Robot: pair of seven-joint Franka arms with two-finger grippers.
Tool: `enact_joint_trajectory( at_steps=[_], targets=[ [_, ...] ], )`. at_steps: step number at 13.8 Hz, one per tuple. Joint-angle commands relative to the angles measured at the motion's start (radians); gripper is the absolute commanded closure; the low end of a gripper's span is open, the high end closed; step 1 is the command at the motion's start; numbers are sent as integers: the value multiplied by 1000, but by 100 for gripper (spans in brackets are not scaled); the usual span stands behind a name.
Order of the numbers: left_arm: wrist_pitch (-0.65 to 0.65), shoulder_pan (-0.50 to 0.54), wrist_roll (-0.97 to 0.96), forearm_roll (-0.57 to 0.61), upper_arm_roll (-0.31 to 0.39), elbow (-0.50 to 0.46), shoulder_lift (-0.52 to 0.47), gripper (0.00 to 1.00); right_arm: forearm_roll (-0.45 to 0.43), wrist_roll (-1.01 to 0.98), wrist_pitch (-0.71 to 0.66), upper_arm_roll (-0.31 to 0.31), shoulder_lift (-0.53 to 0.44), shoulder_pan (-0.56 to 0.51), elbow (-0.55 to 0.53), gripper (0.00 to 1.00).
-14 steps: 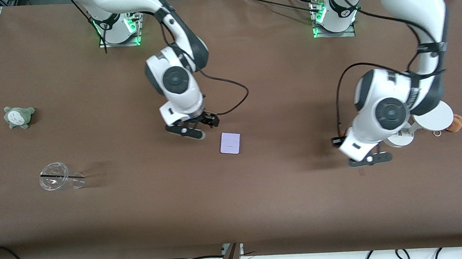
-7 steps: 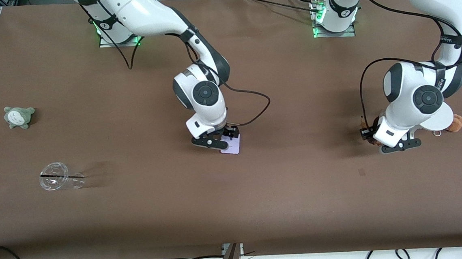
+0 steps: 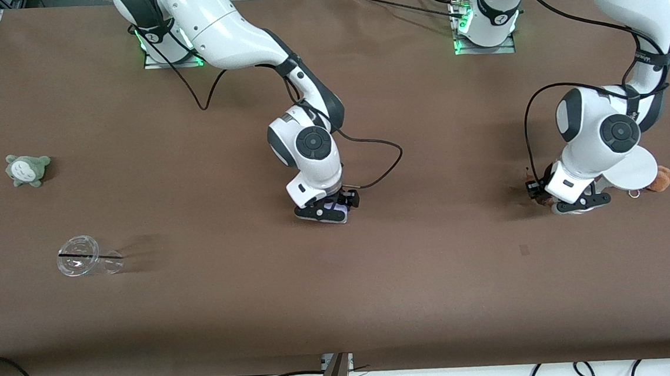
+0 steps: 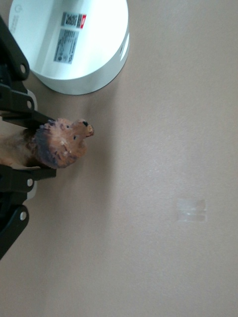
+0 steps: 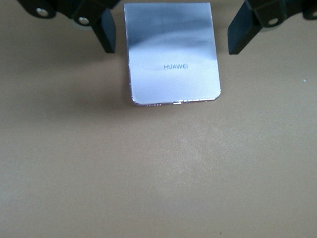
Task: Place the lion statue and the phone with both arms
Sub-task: 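Carry the lion toward the lamp while the right gripper grasps the phone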
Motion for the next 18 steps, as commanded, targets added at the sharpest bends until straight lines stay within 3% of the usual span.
enact_joint_trajectory(
  at_steps=[1, 5, 9, 10, 11, 12, 13, 15, 18],
  targets=[
    [47, 7, 28, -21, -6, -33, -9, 100, -15, 24, 37, -8, 46, 22, 34, 0],
    [95, 10, 30, -18, -4, -31, 21, 100, -31, 21, 37, -11, 59, 30, 32, 1],
    [119, 16, 30, -6, -4, -25, 38, 100, -55, -5, 5, -12, 36, 24, 29, 43],
    [119, 19, 30, -6, -4, -24, 40, 100, -51, -23, -28, -12, 33, 21, 31, 48],
    [119, 19, 30, -5, -4, -20, 40, 92, -46, -46, -61, -14, 16, 15, 31, 53],
    [116, 19, 30, -6, -4, -16, 40, 34, -41, -70, -81, -14, 1, 6, 31, 54],
    [115, 19, 29, -5, -4, -11, 34, 0, -40, -106, -102, -14, -15, -10, 29, 54],
    [60, 18, 18, -5, -8, 35, 14, 0, -38, -231, -215, -14, -73, -69, 25, 54],
    [-162, 13, 9, -20, -41, 116, -66, 0, -35, -444, -291, -14, -170, -169, -52, 54]
  ],
)
